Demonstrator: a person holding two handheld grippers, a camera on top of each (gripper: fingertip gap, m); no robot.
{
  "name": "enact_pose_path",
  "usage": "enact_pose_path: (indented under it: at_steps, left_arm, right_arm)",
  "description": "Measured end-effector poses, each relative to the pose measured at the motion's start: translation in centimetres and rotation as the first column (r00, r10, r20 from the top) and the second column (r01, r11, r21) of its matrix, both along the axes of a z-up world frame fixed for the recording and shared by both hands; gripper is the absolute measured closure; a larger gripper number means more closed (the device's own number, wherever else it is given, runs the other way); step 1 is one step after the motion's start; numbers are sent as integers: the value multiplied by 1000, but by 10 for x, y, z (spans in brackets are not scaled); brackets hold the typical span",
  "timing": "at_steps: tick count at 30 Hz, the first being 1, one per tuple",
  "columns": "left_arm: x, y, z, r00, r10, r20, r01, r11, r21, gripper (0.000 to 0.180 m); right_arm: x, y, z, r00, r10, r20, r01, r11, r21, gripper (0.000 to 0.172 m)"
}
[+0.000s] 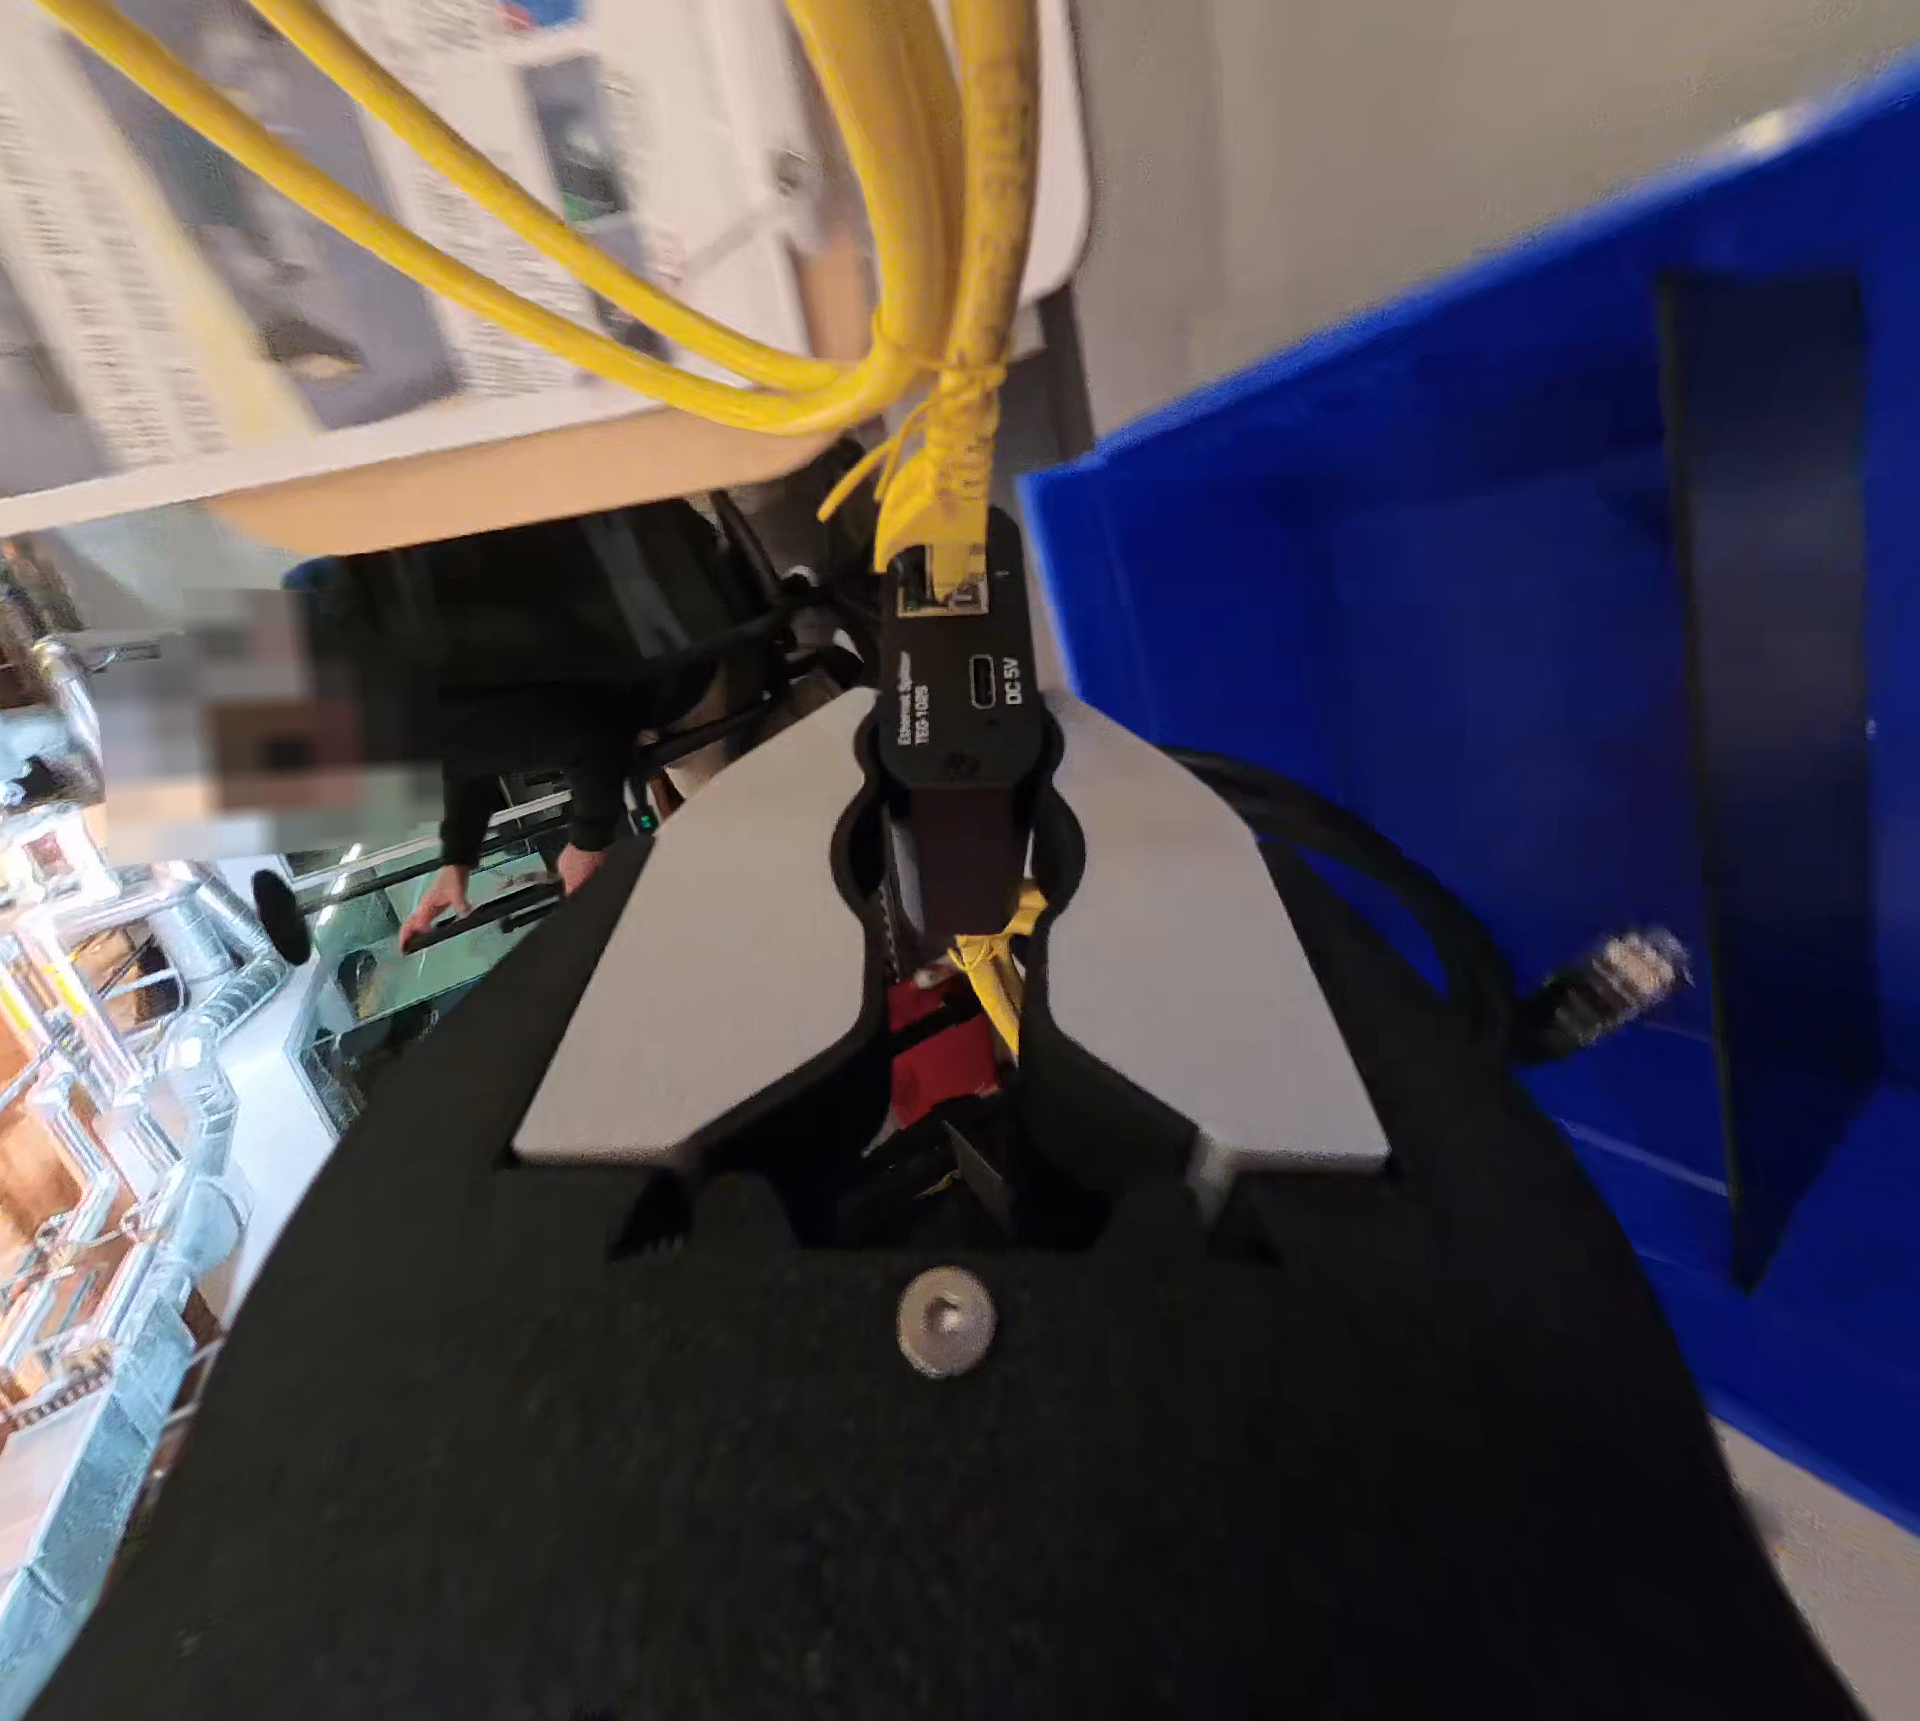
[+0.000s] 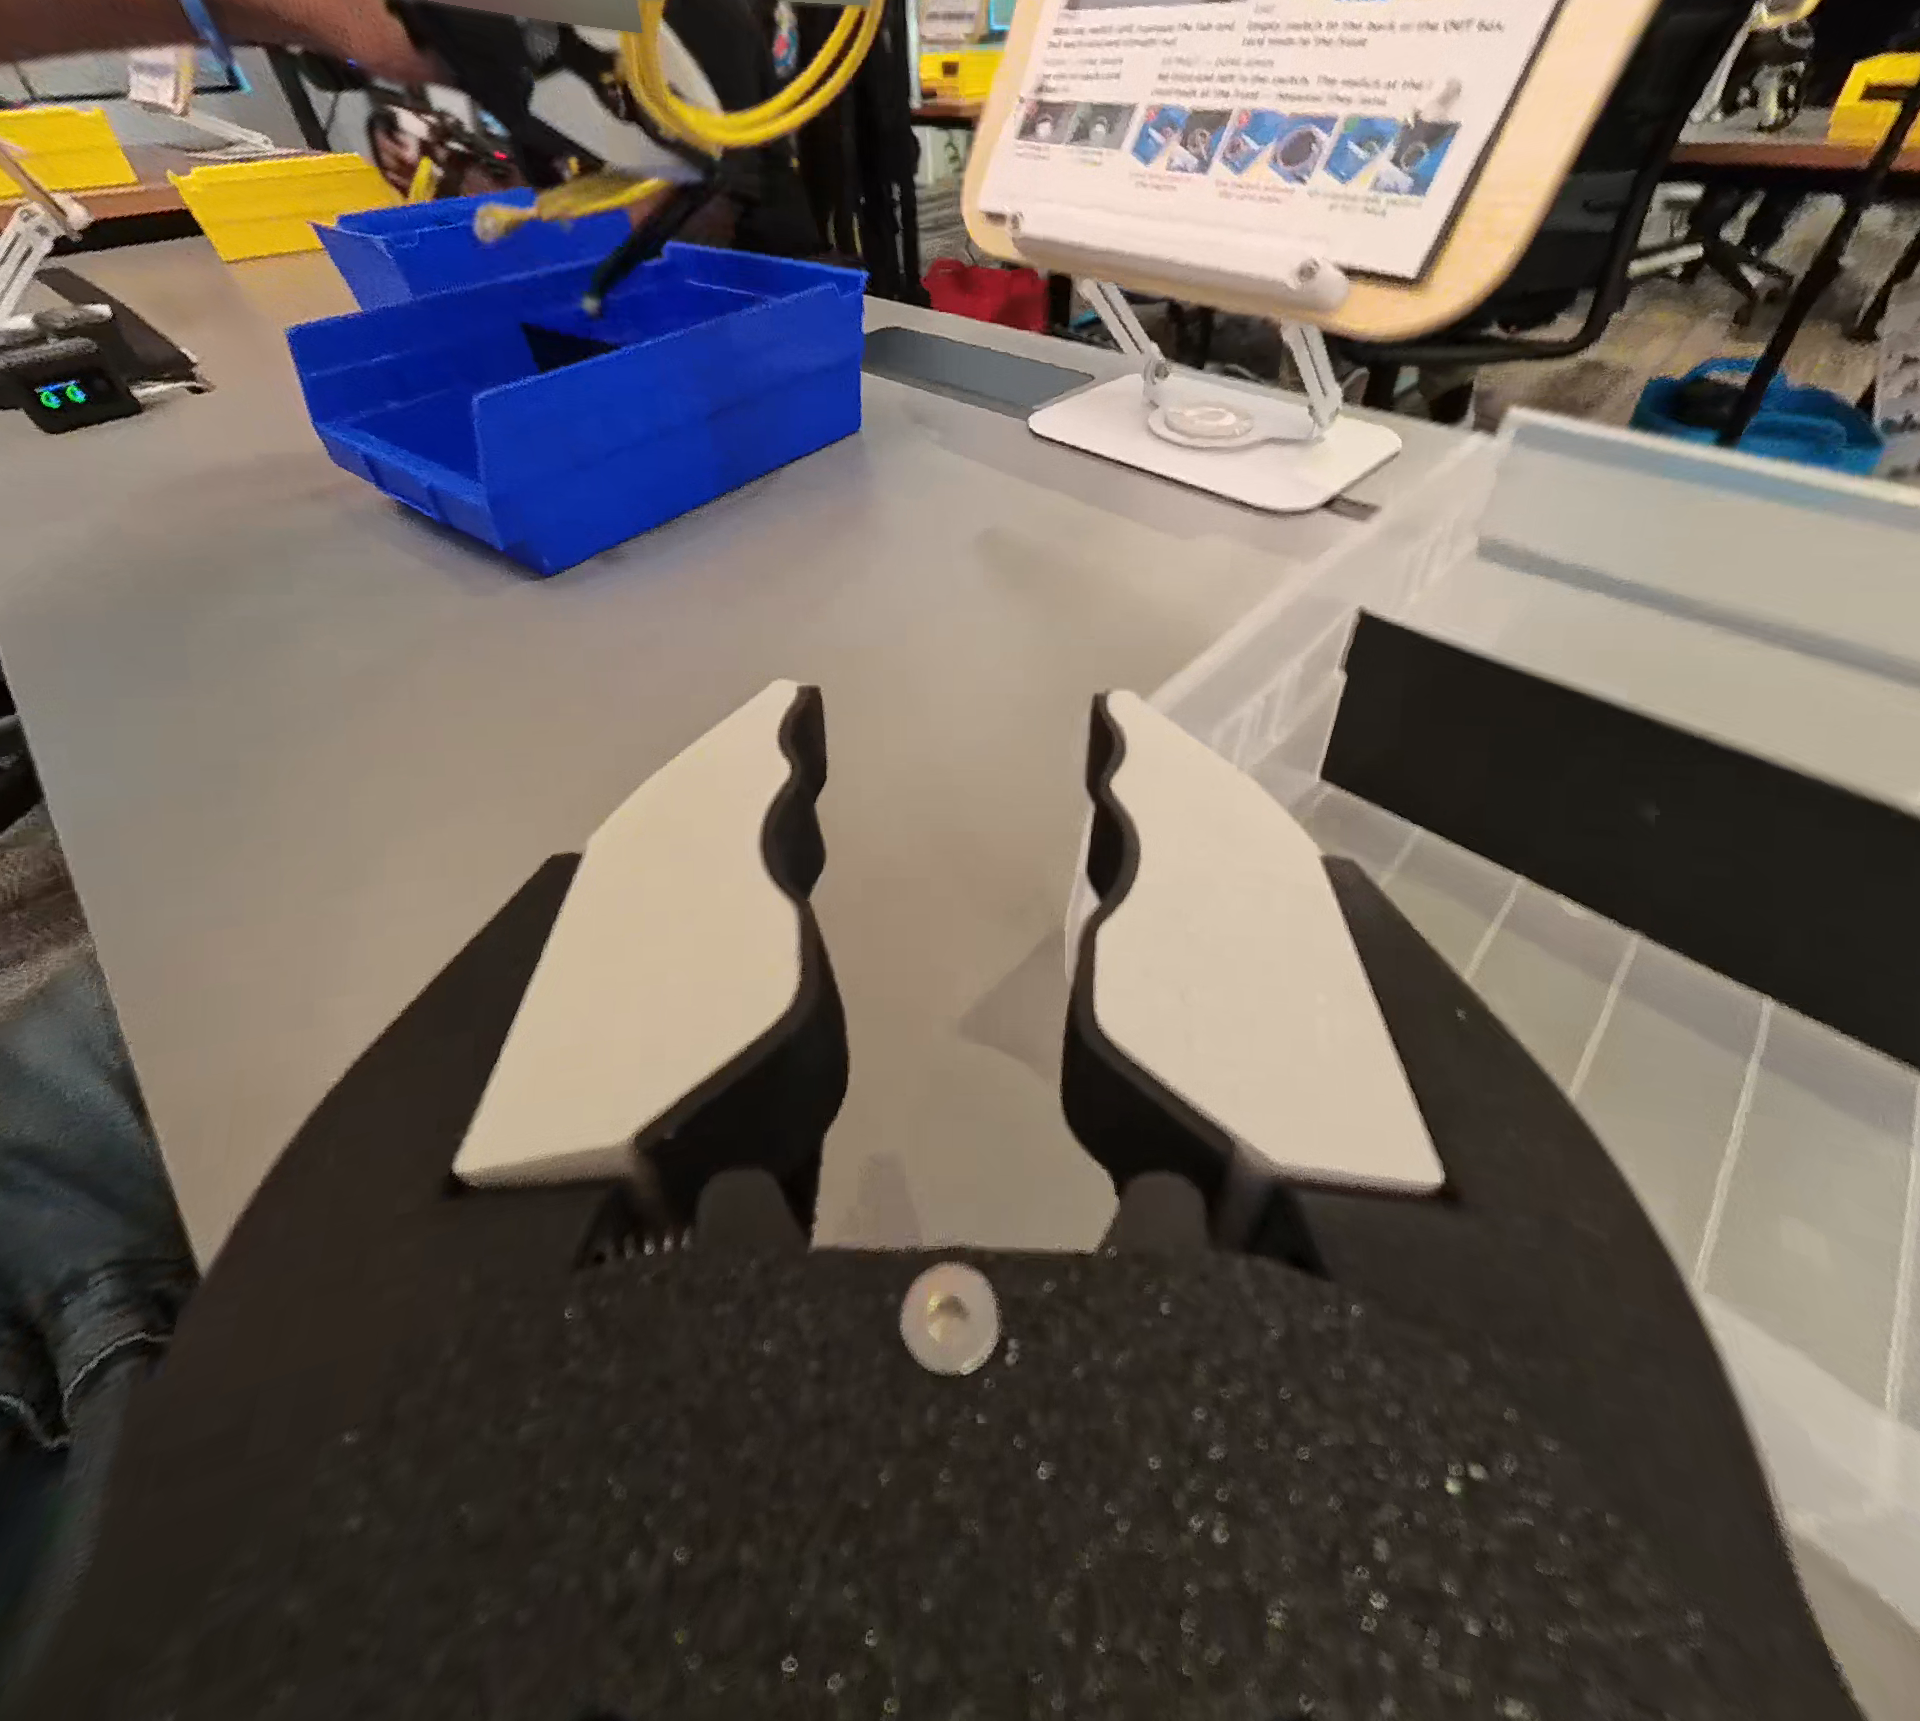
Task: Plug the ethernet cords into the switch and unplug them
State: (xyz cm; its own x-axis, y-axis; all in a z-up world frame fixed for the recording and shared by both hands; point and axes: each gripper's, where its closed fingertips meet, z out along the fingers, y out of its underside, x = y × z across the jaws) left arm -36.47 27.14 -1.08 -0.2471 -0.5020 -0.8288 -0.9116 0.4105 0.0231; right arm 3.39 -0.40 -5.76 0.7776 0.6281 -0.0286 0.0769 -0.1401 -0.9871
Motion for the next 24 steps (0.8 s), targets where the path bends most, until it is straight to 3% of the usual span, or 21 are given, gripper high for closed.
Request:
enact_pose_path:
  at_steps: [5, 9, 15, 20, 24]
  left_arm:
    - [54, -47, 80, 960, -71, 269, 64, 997, 33, 157]
    - [118, -96, 106, 861, -160, 483, 199, 979, -32, 156]
    - [193, -145, 83, 682, -99, 724, 370, 901, -225, 157]
    - [225, -170, 42, 624, 33, 781, 421, 828, -371, 157]
    - [228, -174, 21, 594, 126, 795, 412, 801, -434, 157]
  right_arm:
    - [-25, 12, 31, 988, 109, 109, -121, 986, 113, 132]
    - [-58, 43, 60, 949, 232, 215, -269, 949, 163, 133]
    - [-132, 77, 112, 823, 548, 149, -568, 796, 211, 135]
    - [-166, 86, 110, 722, 688, 73, -685, 695, 218, 138]
    - [-164, 90, 98, 688, 725, 18, -712, 671, 206, 143]
